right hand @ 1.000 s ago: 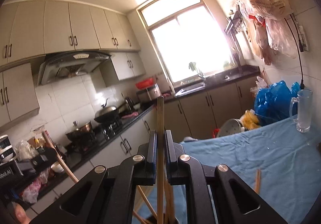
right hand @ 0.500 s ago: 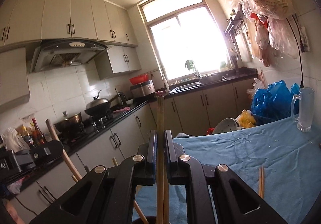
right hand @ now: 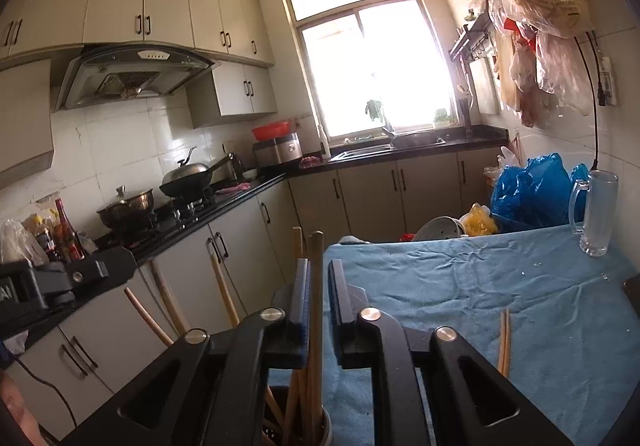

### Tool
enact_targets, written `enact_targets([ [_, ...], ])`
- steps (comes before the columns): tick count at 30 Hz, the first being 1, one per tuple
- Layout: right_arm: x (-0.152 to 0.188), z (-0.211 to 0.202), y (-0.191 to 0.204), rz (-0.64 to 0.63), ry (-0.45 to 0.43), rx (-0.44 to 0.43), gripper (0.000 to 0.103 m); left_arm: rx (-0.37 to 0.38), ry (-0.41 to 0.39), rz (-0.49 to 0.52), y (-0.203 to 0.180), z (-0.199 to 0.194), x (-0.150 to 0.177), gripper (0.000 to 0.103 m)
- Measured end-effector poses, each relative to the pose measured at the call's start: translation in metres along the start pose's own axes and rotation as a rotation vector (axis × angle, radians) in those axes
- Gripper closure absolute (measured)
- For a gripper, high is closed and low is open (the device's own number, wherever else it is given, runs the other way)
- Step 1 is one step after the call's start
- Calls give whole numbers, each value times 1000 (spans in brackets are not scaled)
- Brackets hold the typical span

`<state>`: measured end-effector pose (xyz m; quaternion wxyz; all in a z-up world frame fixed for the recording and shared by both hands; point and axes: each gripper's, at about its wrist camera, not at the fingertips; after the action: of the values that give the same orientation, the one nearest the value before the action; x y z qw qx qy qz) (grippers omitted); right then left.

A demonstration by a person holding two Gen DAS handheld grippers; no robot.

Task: Organize utensils
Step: 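Lower the chopsticks into the holder and open both grippers, then move both open grippers back over the last chopsticks on the towel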

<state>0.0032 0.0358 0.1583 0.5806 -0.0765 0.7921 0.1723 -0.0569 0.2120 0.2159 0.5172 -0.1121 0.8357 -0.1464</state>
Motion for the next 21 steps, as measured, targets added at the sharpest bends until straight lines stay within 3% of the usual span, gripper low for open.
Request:
enact_targets([
  [2, -1, -4, -1, 4, 0, 0, 66, 0, -14, -11, 1, -10, 2, 70],
  [8, -3, -30, -17, -10, -14, 39, 48, -22, -51, -53, 8, -43, 13, 61],
  [12, 9, -48, -56, -14, 28, 115, 38, -16, -31, -82, 10, -58, 32, 59],
  [17, 35, -37, -123, 18, 226, 206, 38, -13, 16, -59, 2, -64, 68, 57],
  [19, 49, -21, -155, 56, 345, 206, 50, 0, 68, -42, -5, -57, 85, 57],
  [20, 54, -12, -165, 70, 393, 197, 67, 9, 97, -26, -10, -51, 92, 57],
  [21, 62, -3, -177, 86, 443, 196, 76, 13, 121, -9, -14, -47, 99, 57],
])
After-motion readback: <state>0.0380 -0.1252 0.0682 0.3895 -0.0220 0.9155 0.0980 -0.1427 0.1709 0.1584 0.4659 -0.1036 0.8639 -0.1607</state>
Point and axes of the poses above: each gripper's, at about its wrist camera, not at the fingertips, and z roughly the way its jaws point, y to its left, x to its underside, and after that the axes turned 4 degrees about -z, right-handed
